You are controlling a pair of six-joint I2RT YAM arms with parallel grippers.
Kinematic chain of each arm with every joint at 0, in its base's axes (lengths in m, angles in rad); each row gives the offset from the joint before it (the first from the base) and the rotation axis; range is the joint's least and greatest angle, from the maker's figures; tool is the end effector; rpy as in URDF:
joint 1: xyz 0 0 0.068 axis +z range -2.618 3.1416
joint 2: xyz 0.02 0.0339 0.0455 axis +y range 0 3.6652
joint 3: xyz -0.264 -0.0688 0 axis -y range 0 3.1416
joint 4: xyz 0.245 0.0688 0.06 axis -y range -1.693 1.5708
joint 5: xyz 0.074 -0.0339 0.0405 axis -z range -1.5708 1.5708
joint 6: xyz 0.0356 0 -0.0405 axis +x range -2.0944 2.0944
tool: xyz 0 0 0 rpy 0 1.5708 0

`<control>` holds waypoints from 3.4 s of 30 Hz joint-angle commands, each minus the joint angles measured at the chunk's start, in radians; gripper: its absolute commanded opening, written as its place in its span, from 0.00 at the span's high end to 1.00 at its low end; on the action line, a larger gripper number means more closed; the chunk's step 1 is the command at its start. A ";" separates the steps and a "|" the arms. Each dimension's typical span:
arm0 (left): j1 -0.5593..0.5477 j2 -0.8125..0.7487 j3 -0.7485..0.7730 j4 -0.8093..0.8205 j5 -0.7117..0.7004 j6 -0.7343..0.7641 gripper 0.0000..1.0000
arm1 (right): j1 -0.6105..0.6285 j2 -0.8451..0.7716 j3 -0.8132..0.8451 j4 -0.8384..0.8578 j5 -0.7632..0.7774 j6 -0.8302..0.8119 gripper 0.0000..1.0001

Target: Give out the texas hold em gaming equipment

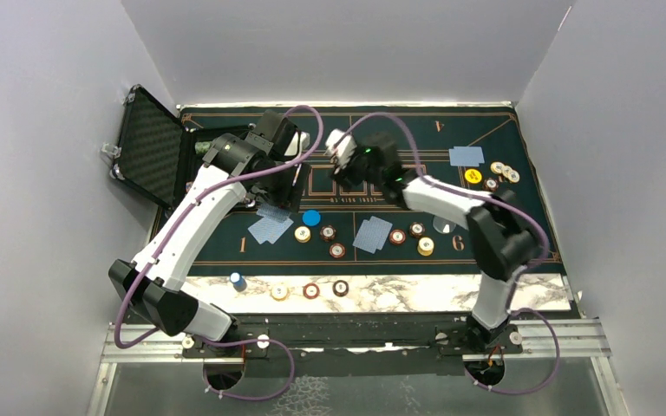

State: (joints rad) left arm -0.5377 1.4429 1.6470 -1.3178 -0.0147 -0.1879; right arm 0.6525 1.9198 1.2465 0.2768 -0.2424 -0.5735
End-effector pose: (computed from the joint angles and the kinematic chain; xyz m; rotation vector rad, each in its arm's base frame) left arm 0.2257 -0.1340 0.3854 0.4656 2.6614 -0.2045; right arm 0.3439 0.2736 0.2138 -1.2575 1.5116 0.2900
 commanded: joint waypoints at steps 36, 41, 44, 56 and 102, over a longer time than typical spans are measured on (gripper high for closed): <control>-0.284 0.055 -0.102 0.325 0.084 0.278 1.00 | -0.244 -0.185 -0.067 -0.260 -1.060 1.284 0.07; -0.294 0.063 -0.093 0.326 0.082 0.272 1.00 | -0.179 -0.146 -0.037 -0.273 -1.045 1.278 0.08; -0.299 0.066 -0.092 0.330 0.081 0.264 1.00 | -0.164 -0.140 -0.041 -0.286 -1.028 1.271 0.09; -0.311 0.039 -0.119 0.331 0.069 0.248 1.00 | -0.183 -0.140 0.088 -0.706 -0.795 0.925 0.19; -0.314 0.051 -0.139 0.331 0.069 0.265 1.00 | -0.272 -0.242 -0.094 -0.360 -1.112 1.266 0.77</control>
State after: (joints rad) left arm -0.8467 1.5208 1.5013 -1.0115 0.0418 0.0689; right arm 0.3733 1.6882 1.1595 -0.1173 -1.3174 0.6804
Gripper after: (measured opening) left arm 0.672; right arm 0.233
